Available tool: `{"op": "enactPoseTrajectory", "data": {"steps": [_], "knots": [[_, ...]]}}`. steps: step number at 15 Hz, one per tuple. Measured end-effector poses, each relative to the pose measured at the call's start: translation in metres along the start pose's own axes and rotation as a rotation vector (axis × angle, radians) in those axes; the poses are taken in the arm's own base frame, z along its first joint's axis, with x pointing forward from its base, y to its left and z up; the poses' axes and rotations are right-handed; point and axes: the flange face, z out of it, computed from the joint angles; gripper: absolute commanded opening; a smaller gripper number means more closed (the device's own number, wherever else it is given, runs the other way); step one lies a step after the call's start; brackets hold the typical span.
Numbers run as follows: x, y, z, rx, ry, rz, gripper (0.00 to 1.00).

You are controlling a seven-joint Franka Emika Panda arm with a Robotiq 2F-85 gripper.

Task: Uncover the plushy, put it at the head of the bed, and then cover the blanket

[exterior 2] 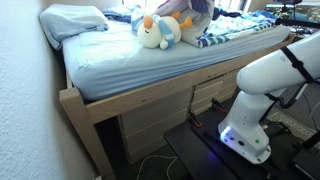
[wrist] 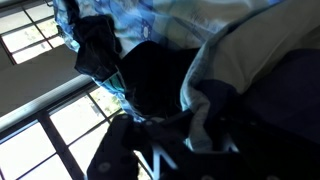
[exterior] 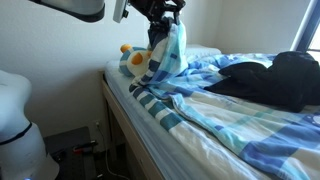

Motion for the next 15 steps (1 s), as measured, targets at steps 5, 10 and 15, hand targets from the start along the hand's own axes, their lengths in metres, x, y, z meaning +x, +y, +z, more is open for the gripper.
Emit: {"op": "enactPoseTrajectory", "data": {"steps": [5,10,15], "knots": [[0.023,0.006,0.025,0.015,0.005,0.064,0.03],[0.036,0.012,0.061,0.019,-0.031,0.125,0.03],[0.04,0.033,0.088,-0.015,-0.068,0.226,0.03]]}}
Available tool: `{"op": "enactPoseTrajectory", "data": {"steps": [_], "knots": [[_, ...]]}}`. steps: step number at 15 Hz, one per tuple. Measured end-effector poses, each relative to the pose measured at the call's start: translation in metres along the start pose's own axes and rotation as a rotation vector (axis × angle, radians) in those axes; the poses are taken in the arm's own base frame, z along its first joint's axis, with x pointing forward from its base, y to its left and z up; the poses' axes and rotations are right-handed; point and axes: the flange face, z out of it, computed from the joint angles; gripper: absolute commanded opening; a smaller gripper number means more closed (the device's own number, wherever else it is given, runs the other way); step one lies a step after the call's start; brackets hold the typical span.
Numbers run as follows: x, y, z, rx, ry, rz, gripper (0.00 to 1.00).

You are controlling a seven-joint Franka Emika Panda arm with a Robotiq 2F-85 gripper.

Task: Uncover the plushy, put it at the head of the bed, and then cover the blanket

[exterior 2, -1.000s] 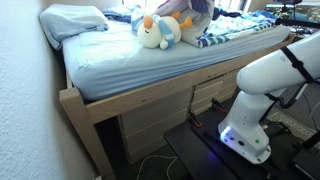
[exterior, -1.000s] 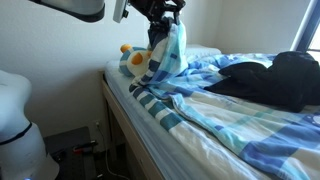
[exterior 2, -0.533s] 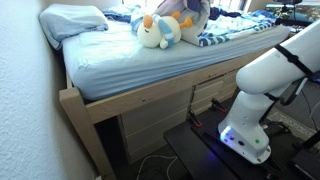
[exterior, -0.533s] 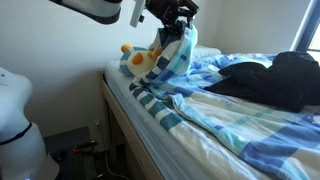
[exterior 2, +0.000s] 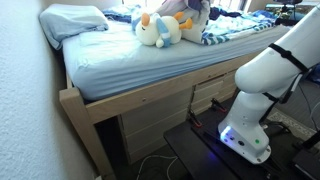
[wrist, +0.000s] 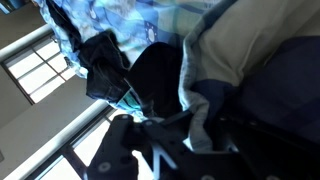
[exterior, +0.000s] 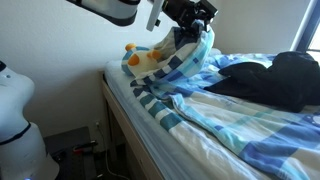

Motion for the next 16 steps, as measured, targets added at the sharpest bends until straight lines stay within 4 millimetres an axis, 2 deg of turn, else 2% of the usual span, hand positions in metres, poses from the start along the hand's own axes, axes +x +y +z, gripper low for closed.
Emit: {"op": "enactPoseTrajectory", "data": {"steps": [10,13,16], "knots": [[0.025,0.07,0.043,-0.137,-0.021,0.097,0.03],[0.019,0.089,0.058,-0.165,-0.049,0.114,0.03],[0.004,0.106,0.075,-0.184,-0.089,0.135,0.03]]}}
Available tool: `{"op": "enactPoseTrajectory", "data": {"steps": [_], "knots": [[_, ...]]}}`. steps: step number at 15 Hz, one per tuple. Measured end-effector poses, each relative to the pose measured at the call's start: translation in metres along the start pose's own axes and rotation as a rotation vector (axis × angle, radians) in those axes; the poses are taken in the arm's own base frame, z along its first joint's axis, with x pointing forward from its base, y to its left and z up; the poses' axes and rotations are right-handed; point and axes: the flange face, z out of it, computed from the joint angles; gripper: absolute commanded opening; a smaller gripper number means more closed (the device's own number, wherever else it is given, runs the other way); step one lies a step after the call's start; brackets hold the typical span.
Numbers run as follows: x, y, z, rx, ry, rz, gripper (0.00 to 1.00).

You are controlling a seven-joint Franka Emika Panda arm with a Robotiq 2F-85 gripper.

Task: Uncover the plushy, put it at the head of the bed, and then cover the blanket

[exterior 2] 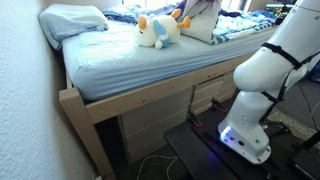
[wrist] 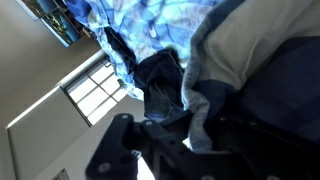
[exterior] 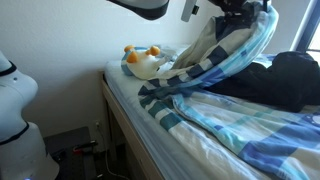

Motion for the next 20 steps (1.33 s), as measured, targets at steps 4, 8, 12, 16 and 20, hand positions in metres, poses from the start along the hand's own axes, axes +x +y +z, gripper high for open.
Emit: {"op": "enactPoseTrajectory", "data": {"steps": [4,8,12,16,20], "knots": [[-0.02,0.016,0.027,-0.021,-0.061,0.019,0.03],[-0.039,0.015,0.048,-0.019,-0.113,0.016,0.44],[-0.047,0.014,0.054,-0.024,-0.154,0.014,0.75],[-0.047,0.023,0.044,-0.036,-0.163,0.026,1.0],[-0.039,0.031,0.01,-0.041,-0.134,0.037,1.0]]}}
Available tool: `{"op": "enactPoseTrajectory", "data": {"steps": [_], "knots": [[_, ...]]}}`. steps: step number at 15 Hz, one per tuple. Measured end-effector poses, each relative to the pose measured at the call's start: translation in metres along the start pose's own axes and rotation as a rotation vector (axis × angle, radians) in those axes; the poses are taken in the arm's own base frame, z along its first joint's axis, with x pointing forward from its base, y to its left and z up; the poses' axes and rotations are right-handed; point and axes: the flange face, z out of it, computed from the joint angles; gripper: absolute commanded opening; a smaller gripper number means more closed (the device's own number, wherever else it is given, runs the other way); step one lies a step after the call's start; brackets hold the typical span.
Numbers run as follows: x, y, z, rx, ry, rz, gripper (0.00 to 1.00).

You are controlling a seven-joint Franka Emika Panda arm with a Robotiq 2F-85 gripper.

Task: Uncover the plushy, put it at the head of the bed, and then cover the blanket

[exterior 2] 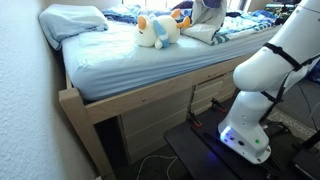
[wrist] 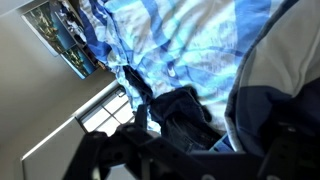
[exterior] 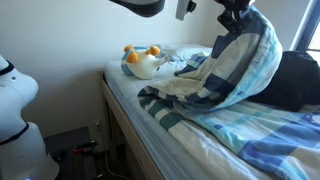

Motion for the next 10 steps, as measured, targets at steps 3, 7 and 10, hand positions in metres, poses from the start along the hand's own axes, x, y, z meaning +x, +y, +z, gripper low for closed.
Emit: {"op": "enactPoseTrajectory", "data": {"steps": [3,7,10], "knots": [[-0.001,-0.003,-0.034,0.023,0.033,-0.003,1.0],[-0.011,-0.016,-0.077,0.087,0.059,-0.035,1.0],[-0.022,-0.026,-0.102,0.131,0.056,-0.063,1.0]]}}
